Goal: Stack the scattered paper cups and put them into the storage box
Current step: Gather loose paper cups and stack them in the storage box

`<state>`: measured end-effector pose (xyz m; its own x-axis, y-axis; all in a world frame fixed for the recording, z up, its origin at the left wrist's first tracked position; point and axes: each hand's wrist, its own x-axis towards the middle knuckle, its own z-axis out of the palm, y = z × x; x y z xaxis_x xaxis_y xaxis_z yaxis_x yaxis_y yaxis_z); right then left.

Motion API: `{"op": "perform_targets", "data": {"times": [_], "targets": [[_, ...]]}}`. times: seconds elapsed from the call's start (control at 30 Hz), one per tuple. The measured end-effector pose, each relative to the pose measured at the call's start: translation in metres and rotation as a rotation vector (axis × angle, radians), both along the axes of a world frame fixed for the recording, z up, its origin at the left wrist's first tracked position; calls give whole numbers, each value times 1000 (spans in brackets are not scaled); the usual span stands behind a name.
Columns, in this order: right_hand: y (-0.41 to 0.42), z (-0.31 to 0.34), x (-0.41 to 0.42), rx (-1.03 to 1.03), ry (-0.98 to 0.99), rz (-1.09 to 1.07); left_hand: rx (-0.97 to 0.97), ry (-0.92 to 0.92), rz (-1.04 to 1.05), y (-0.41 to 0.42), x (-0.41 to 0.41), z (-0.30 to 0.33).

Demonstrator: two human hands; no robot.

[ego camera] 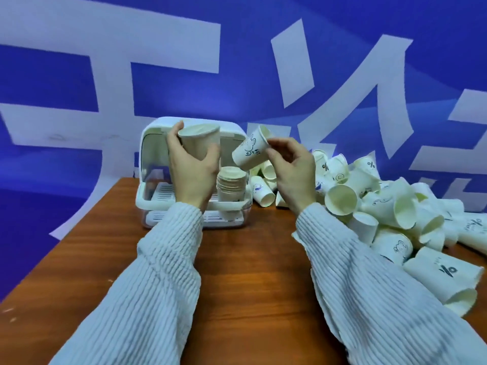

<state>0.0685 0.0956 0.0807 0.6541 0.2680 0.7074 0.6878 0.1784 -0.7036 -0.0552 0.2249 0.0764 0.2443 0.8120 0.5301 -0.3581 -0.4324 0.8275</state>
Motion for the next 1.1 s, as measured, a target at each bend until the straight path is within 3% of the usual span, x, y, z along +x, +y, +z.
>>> {"op": "perform_targets", "data": {"times": [0.13, 0.3, 0.43, 0.5, 0.63, 0.93, 1.0, 1.1], "targets": [[40, 4, 5, -227, -206, -21, -32, 6, 11, 8, 2, -6], [59, -15, 15, -607, -264, -25, -16, 42, 21, 10, 5, -14], [61, -39, 7, -747, -364, -113, 4, 89, 26, 12, 9, -20], [62, -53, 2, -688, -396, -178, -3, 104, 33, 14, 10, -23], [55, -88, -6, -414, -274, -162, -13, 76, 28, 15, 11, -26], [52, -107, -7, -421, -87, -5, 19, 10, -11, 12, 24, -18], [53, -107, -7, -414, -78, 5, 77, 67, 5, 12, 35, -14], [54, -108, -6, -387, -33, 13, 244, 330, 91, 17, 54, -10]]}}
